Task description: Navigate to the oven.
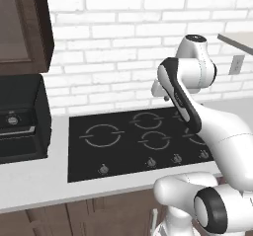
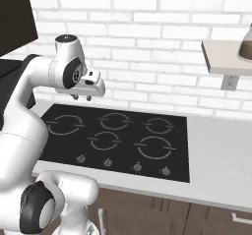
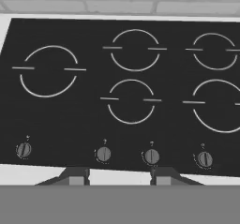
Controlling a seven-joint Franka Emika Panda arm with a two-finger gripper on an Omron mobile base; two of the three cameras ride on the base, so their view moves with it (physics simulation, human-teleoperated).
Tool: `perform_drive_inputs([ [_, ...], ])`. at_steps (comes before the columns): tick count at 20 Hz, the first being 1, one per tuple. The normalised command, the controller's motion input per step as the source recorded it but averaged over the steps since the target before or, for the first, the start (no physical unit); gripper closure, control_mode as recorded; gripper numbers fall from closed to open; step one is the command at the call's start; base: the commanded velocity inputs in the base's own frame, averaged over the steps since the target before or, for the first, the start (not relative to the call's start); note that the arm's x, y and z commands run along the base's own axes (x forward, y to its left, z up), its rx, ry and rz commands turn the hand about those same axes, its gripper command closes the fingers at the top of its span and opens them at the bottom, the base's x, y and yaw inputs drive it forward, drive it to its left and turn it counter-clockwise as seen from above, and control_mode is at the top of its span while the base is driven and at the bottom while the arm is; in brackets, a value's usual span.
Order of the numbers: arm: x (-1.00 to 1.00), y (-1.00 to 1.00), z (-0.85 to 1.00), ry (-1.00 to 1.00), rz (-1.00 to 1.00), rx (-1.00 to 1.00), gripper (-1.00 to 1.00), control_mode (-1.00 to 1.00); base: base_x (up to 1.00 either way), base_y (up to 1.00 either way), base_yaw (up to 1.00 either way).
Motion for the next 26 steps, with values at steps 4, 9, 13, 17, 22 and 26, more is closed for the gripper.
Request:
perform_drive_inputs([
  [4,0.00,0.00,0.00,0.00,0.00,0.00,-1.00,1.00,0.00,0.00,0.00],
  [9,0.00,0.00,0.00,0.00,0.00,0.00,-1.00,1.00,-0.29,0.00,0.00],
  [13,0.00,0.00,0.00,0.00,0.00,0.00,-1.00,1.00,-0.35,0.00,0.00],
  [17,0.00,0.00,0.00,0.00,0.00,0.00,-1.00,1.00,-0.03,0.00,0.00],
  [22,0.00,0.00,0.00,0.00,0.00,0.00,-1.00,1.00,-0.31,0.12,0.30],
  [26,0.00,0.00,0.00,0.00,0.00,0.00,-1.00,1.00,-0.25,0.32,0.61],
])
